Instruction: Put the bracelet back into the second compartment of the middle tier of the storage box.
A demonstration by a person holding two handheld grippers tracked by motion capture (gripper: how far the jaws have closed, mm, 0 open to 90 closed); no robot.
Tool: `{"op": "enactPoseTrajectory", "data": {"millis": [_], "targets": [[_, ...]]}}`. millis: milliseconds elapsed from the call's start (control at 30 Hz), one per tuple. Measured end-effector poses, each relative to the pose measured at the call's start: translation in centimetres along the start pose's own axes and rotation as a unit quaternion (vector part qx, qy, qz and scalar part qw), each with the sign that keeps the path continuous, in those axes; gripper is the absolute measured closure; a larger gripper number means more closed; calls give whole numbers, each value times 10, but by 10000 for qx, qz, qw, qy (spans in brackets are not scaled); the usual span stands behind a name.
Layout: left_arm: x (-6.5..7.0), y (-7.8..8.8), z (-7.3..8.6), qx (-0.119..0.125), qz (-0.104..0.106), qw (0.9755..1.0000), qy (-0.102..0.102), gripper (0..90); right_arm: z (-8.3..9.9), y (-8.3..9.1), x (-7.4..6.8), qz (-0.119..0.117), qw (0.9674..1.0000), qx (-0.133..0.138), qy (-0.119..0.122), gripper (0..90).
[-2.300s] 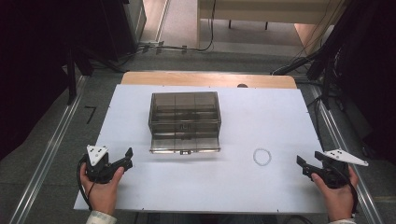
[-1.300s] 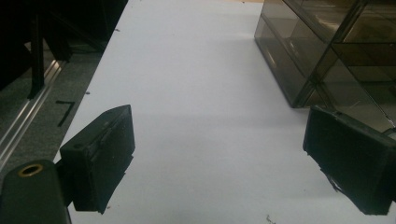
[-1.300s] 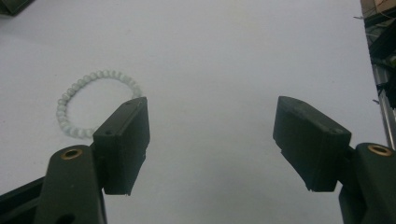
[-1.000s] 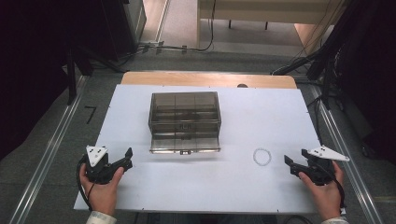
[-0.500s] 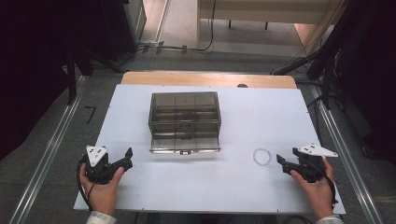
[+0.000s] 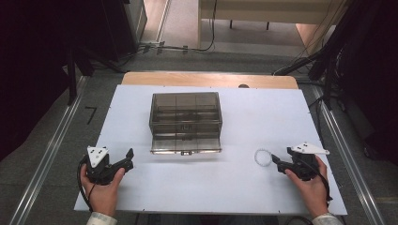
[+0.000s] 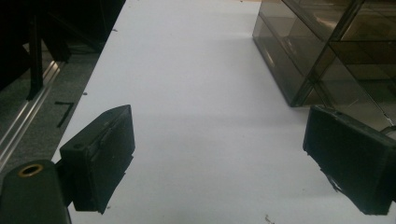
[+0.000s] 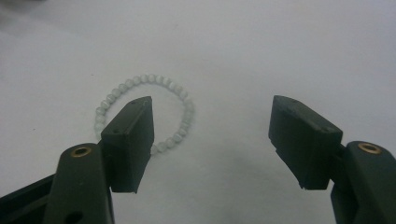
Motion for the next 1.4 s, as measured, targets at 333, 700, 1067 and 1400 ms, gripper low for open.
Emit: {"op": "enactPoseTrajectory", "data": {"millis": [333,700,1067,1400], "targets": [[0,0,0,14,18,10000,20,97,-5,-9,-6,-56,9999,-69,85,326],[0,0,0,-4,23,10000,-7,97,-6,-15,-8,-151,9995,-209,160,440],[0,0,0,9,32,10000,-3,97,-8,-23,-9,-203,9990,-306,249,609],[0,0,0,18,42,10000,-4,97,-9,-27,-10,-353,9986,-362,184,754]]}}
Point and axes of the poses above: each handheld gripper's, and its own axes: y roughly backward along the jaws, z roughly out of its underside, x roughly to its right, the point moved 1 cm from there along -y, roughly forward along the jaws, and after that the axes turned 15 degrees about y, right-handed, at the moved point
